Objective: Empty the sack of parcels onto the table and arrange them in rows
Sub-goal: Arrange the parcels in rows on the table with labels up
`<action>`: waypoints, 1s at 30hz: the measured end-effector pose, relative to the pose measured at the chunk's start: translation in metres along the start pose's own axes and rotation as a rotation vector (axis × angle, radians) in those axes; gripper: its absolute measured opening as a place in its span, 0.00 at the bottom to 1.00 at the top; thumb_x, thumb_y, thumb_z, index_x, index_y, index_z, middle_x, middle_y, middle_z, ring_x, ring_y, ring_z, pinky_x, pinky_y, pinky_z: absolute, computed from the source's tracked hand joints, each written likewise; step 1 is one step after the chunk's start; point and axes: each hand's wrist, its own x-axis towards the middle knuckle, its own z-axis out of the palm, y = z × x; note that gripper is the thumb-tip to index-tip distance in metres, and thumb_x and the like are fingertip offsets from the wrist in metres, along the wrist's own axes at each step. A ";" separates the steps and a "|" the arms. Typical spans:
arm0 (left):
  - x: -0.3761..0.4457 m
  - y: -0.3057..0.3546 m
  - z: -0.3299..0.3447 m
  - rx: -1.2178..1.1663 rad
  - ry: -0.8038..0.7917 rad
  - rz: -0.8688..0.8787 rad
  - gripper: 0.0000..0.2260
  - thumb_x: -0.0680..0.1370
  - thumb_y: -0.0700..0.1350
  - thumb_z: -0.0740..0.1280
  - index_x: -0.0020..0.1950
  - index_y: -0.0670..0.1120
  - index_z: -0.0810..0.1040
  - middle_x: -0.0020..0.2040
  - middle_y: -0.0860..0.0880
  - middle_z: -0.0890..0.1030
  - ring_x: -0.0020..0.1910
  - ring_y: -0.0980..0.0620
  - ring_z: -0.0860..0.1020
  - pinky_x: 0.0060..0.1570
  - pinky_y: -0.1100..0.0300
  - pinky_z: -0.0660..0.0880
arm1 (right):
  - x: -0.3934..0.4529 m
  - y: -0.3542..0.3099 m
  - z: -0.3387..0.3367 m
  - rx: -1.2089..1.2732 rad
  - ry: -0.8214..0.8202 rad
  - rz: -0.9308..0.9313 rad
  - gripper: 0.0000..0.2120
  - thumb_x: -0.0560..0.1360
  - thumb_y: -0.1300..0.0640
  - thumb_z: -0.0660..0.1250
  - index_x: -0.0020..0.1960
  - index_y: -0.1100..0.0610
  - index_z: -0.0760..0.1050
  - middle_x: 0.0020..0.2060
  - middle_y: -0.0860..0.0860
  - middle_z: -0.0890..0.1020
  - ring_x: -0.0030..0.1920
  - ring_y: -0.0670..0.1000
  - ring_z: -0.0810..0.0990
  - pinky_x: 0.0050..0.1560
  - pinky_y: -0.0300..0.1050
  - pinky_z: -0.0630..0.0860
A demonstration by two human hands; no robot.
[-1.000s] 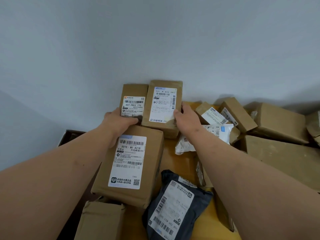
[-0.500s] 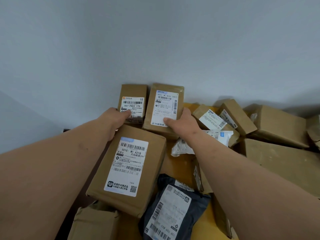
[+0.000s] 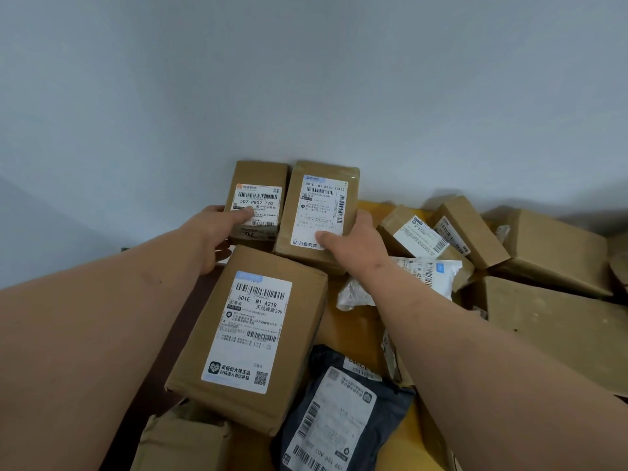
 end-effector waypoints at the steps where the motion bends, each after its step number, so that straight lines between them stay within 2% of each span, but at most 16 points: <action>1: 0.001 0.000 -0.002 -0.006 -0.009 -0.007 0.26 0.73 0.54 0.75 0.68 0.51 0.71 0.55 0.46 0.82 0.58 0.44 0.78 0.62 0.43 0.74 | 0.000 -0.001 0.001 0.002 -0.001 0.003 0.22 0.75 0.53 0.73 0.60 0.53 0.62 0.60 0.51 0.79 0.50 0.49 0.78 0.47 0.43 0.76; 3: 0.001 0.001 -0.005 -0.024 -0.015 -0.016 0.28 0.71 0.56 0.76 0.67 0.55 0.69 0.58 0.46 0.80 0.60 0.43 0.76 0.63 0.41 0.73 | 0.000 -0.002 0.001 0.011 -0.006 0.018 0.22 0.75 0.53 0.72 0.61 0.53 0.62 0.60 0.51 0.79 0.50 0.49 0.78 0.44 0.41 0.75; 7: 0.002 0.006 -0.006 -0.143 -0.011 0.023 0.28 0.72 0.52 0.77 0.65 0.53 0.64 0.56 0.44 0.81 0.57 0.43 0.80 0.62 0.39 0.74 | 0.001 -0.004 0.001 0.010 -0.002 0.036 0.21 0.76 0.52 0.71 0.60 0.53 0.62 0.61 0.51 0.79 0.50 0.49 0.78 0.44 0.42 0.76; 11: -0.006 0.007 -0.018 -0.278 0.158 0.131 0.29 0.76 0.52 0.72 0.72 0.51 0.61 0.56 0.45 0.78 0.55 0.46 0.79 0.59 0.44 0.75 | -0.001 -0.010 0.008 -0.070 -0.021 0.000 0.24 0.76 0.49 0.72 0.63 0.53 0.62 0.62 0.51 0.78 0.52 0.49 0.77 0.48 0.44 0.76; 15: -0.019 0.010 -0.043 -0.276 0.284 0.281 0.28 0.77 0.57 0.69 0.73 0.51 0.63 0.58 0.48 0.78 0.53 0.50 0.79 0.53 0.51 0.76 | 0.002 -0.020 0.025 -0.129 -0.036 -0.001 0.29 0.75 0.47 0.72 0.69 0.56 0.63 0.65 0.54 0.76 0.62 0.56 0.77 0.56 0.48 0.76; 19: -0.039 0.017 -0.048 -0.285 0.265 0.384 0.21 0.79 0.57 0.66 0.68 0.51 0.66 0.54 0.52 0.79 0.49 0.55 0.79 0.53 0.55 0.76 | 0.003 -0.029 0.033 -0.158 -0.102 0.006 0.27 0.79 0.53 0.67 0.73 0.56 0.61 0.67 0.55 0.75 0.65 0.57 0.76 0.55 0.47 0.73; 22: -0.053 0.022 -0.042 -0.282 0.209 0.417 0.16 0.79 0.58 0.65 0.63 0.53 0.69 0.54 0.52 0.80 0.52 0.53 0.80 0.55 0.54 0.76 | -0.002 -0.029 0.028 -0.192 -0.152 -0.026 0.28 0.80 0.59 0.63 0.78 0.55 0.57 0.68 0.53 0.76 0.66 0.56 0.76 0.62 0.47 0.73; 24: -0.060 0.025 -0.033 -0.234 0.169 0.458 0.14 0.80 0.59 0.64 0.61 0.53 0.69 0.54 0.51 0.81 0.54 0.51 0.79 0.57 0.52 0.75 | -0.006 -0.028 0.020 -0.126 -0.138 -0.066 0.27 0.81 0.59 0.59 0.78 0.53 0.59 0.68 0.53 0.76 0.67 0.56 0.75 0.67 0.51 0.72; 26: -0.070 0.029 -0.018 -0.139 0.131 0.534 0.15 0.81 0.58 0.62 0.62 0.51 0.70 0.52 0.52 0.81 0.51 0.55 0.79 0.57 0.55 0.75 | -0.012 -0.032 0.007 0.035 -0.017 -0.081 0.22 0.83 0.52 0.55 0.76 0.54 0.64 0.69 0.53 0.75 0.70 0.57 0.72 0.70 0.54 0.69; 28: -0.082 0.033 0.002 -0.036 0.055 0.589 0.18 0.82 0.58 0.61 0.66 0.48 0.69 0.52 0.53 0.80 0.48 0.59 0.78 0.49 0.62 0.74 | -0.017 -0.039 -0.007 0.223 0.088 -0.059 0.27 0.82 0.39 0.51 0.73 0.54 0.66 0.67 0.54 0.76 0.67 0.57 0.74 0.68 0.57 0.69; 29: -0.087 0.035 0.012 0.011 0.009 0.596 0.21 0.81 0.60 0.61 0.67 0.48 0.67 0.54 0.52 0.81 0.48 0.59 0.78 0.47 0.63 0.73 | -0.020 -0.042 -0.013 0.305 0.077 -0.049 0.30 0.80 0.34 0.51 0.73 0.52 0.66 0.65 0.54 0.77 0.63 0.57 0.76 0.65 0.58 0.72; 30: -0.090 0.036 0.022 0.059 -0.035 0.597 0.24 0.80 0.63 0.61 0.68 0.48 0.66 0.56 0.50 0.80 0.50 0.57 0.79 0.49 0.62 0.74 | -0.023 -0.044 -0.018 0.371 0.040 -0.043 0.32 0.78 0.31 0.51 0.74 0.50 0.65 0.63 0.53 0.78 0.60 0.56 0.78 0.62 0.57 0.74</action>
